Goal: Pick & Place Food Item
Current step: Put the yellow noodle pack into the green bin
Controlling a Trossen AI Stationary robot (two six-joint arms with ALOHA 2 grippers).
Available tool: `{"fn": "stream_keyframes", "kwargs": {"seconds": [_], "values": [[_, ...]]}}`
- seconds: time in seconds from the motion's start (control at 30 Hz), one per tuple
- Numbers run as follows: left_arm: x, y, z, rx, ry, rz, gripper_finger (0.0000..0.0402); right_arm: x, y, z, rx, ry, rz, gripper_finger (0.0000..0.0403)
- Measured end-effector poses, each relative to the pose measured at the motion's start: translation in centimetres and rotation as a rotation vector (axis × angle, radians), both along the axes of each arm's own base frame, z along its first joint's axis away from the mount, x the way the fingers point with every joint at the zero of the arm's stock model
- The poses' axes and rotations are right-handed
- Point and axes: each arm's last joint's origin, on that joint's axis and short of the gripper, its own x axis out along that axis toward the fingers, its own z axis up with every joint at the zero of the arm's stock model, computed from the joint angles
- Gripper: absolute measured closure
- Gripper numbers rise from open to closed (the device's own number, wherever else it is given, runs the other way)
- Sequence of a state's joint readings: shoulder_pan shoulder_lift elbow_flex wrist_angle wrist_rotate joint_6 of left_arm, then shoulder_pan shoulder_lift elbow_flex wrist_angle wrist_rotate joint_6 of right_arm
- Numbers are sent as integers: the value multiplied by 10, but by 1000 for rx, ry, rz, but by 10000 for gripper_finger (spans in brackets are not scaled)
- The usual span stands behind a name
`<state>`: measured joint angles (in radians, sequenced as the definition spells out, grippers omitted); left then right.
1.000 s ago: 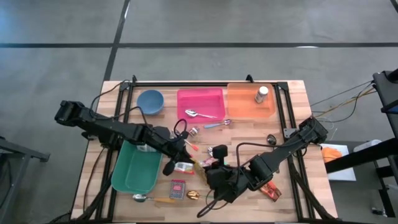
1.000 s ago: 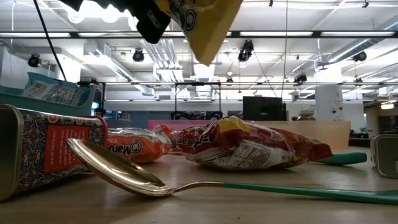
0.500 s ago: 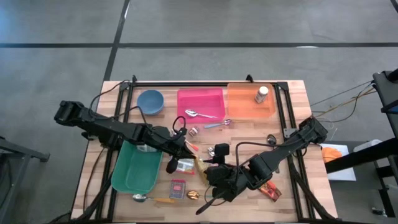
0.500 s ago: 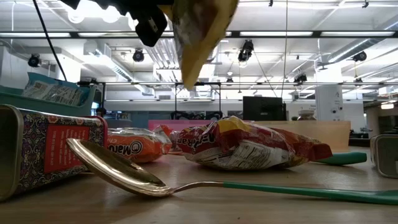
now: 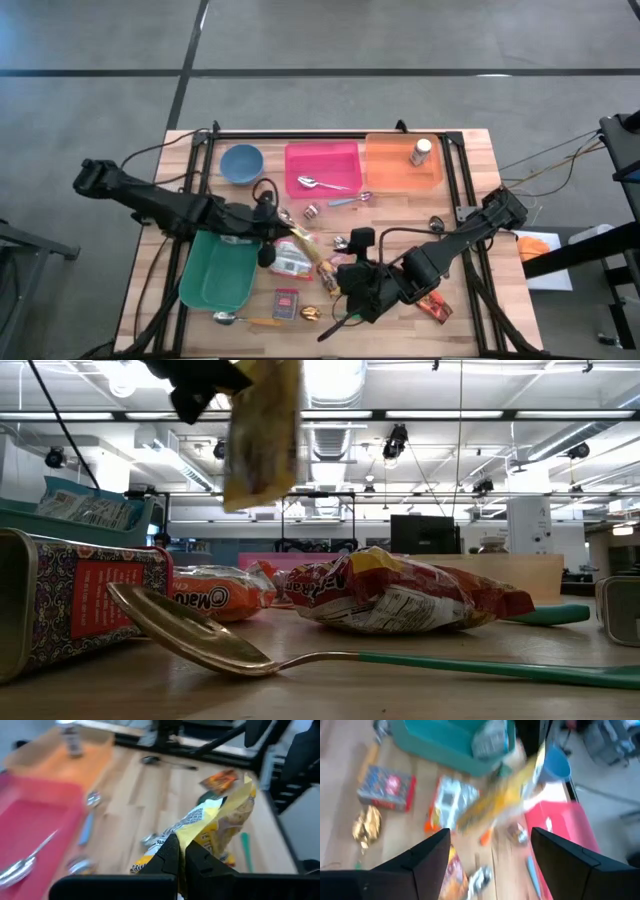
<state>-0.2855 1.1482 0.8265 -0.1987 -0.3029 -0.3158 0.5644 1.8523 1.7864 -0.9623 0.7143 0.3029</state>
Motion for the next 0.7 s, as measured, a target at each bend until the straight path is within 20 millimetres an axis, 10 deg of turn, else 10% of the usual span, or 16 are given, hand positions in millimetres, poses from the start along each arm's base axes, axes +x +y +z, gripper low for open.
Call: {"fn": "stream_keyframes", "kwargs": {"seconds": [0.7], "values": [[-91, 13, 37, -280, -30, 160, 401, -29, -19, -90, -134, 264, -162, 126]]}}
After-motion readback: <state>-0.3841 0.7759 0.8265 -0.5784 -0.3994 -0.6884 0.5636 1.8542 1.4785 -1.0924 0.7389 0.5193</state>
